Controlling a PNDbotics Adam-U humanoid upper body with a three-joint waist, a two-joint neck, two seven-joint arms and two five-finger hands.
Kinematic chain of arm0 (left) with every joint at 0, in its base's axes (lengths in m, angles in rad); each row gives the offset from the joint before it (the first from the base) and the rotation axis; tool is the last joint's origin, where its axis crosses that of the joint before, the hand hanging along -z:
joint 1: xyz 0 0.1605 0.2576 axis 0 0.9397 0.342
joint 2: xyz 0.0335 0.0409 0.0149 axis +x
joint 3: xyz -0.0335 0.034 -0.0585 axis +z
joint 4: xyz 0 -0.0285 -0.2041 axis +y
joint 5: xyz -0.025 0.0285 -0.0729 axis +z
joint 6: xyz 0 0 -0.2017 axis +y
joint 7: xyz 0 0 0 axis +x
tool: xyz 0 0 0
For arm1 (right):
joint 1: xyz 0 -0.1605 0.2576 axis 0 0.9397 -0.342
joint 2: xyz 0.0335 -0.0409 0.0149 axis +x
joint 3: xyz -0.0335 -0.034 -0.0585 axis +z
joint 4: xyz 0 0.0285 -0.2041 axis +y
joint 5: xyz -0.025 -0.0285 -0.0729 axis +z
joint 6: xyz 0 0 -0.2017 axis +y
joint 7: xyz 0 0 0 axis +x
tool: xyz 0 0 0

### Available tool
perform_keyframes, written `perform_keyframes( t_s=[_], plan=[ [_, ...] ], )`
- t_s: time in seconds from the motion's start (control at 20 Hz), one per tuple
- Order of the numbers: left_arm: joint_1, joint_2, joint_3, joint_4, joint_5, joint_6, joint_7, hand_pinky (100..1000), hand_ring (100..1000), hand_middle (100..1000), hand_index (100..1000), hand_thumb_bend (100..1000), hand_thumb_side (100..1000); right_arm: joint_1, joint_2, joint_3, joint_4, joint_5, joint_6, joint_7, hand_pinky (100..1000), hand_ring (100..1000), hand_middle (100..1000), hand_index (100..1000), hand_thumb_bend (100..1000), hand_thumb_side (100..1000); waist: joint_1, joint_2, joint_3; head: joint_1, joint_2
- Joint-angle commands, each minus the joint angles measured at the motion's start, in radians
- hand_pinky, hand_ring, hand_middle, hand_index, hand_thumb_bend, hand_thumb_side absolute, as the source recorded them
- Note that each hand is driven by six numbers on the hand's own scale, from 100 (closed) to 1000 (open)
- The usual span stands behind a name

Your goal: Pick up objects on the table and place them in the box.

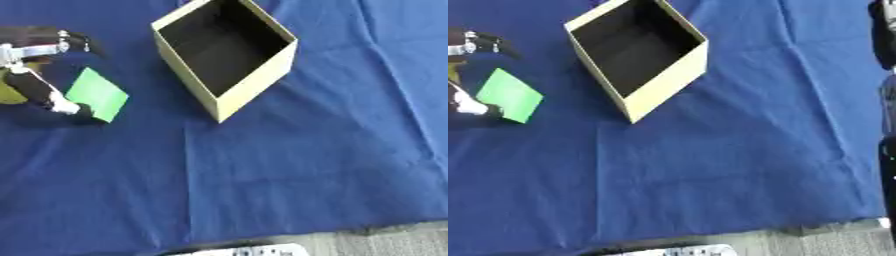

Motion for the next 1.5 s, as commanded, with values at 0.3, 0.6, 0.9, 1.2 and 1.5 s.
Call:
perform_keyframes(
  t_s=[0.3,0.6,0.9,1.2,1.5],
  plan=[
    [-0.022,0.054,-0.023,-0.026,0.012,-0.209,-0.211,981,981,850,925,538,386,-0.002,-0.031,-0.002,-0.02,0.001,0.005,-0.002,871,752,500,721,100,612,0.005,-0.02,0.001,-0.006,0.005],
    [-0.023,0.053,-0.01,-0.053,0.034,-0.201,-0.211,978,970,849,924,510,390,0.001,-0.031,0.002,-0.02,0.001,0.007,0.006,872,752,499,720,100,612,0.005,-0.02,0.002,-0.01,0.005],
    [-0.016,0.065,-0.023,-0.063,0.032,-0.2,-0.211,975,947,852,923,507,321,0.002,-0.032,0.003,-0.02,-0.002,0.009,0.007,872,753,499,721,100,611,0.008,-0.025,0.001,-0.007,0.005],
    [-0.005,0.07,-0.039,-0.016,-0.021,-0.219,-0.211,984,952,862,920,466,176,0.001,-0.031,0.004,-0.02,-0.008,0.011,0.01,873,753,499,721,100,612,0.009,-0.025,-0.002,-0.009,0.005],
    [-0.004,0.068,-0.04,0.011,-0.043,-0.231,-0.211,984,952,865,924,479,169,0.002,-0.031,0.004,-0.02,-0.009,0.014,0.01,874,753,498,721,100,612,0.008,-0.023,-0.003,-0.003,0.005]
  ],
)
